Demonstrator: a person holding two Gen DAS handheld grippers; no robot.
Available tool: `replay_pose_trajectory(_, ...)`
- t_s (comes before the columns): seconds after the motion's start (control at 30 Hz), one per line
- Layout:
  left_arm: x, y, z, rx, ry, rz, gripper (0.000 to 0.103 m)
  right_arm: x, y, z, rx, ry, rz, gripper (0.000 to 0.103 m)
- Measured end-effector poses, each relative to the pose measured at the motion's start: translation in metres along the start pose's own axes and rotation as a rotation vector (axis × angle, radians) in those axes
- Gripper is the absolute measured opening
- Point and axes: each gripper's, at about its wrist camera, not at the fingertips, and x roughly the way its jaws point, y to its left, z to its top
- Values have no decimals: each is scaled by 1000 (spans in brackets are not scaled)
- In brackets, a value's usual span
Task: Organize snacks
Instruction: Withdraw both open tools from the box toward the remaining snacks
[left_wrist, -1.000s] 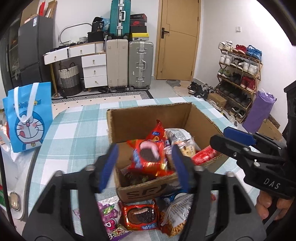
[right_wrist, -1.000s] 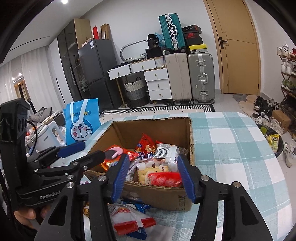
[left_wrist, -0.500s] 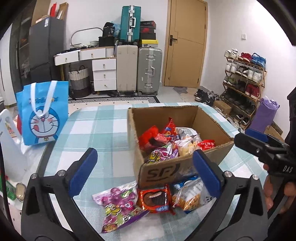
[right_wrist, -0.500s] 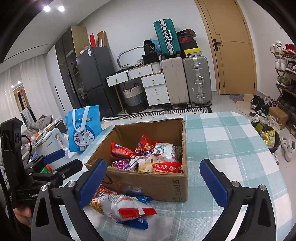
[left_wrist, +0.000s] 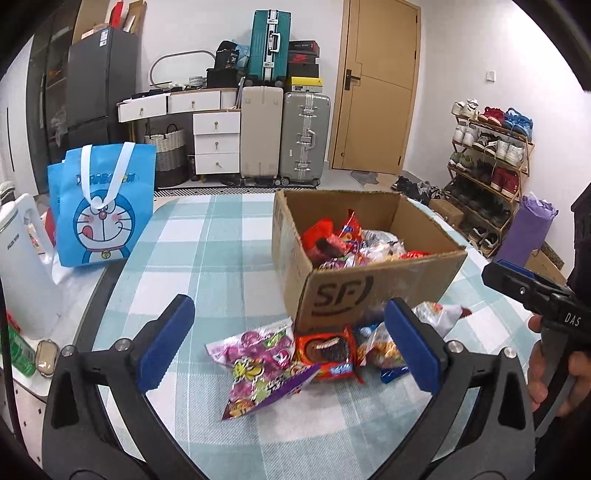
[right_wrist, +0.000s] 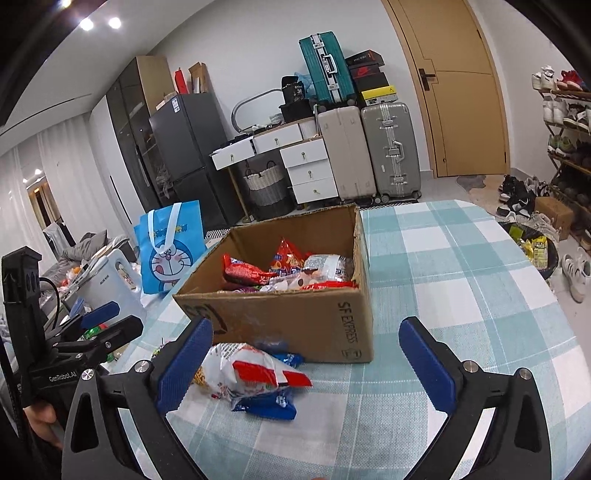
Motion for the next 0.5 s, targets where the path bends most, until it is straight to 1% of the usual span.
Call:
replay_pose_trajectory(0.1,2,0,-5,10,15,1,102,3,4,-2,-20,12,4,102)
replay_pose_trajectory(0.23,3,-2,-9,35,6,28,102,7,8,-6,-36,25,9,102)
replay_pose_trajectory(0.5,9,2,-21,36,25,22,102,15,15,-13,-39,51,55,102)
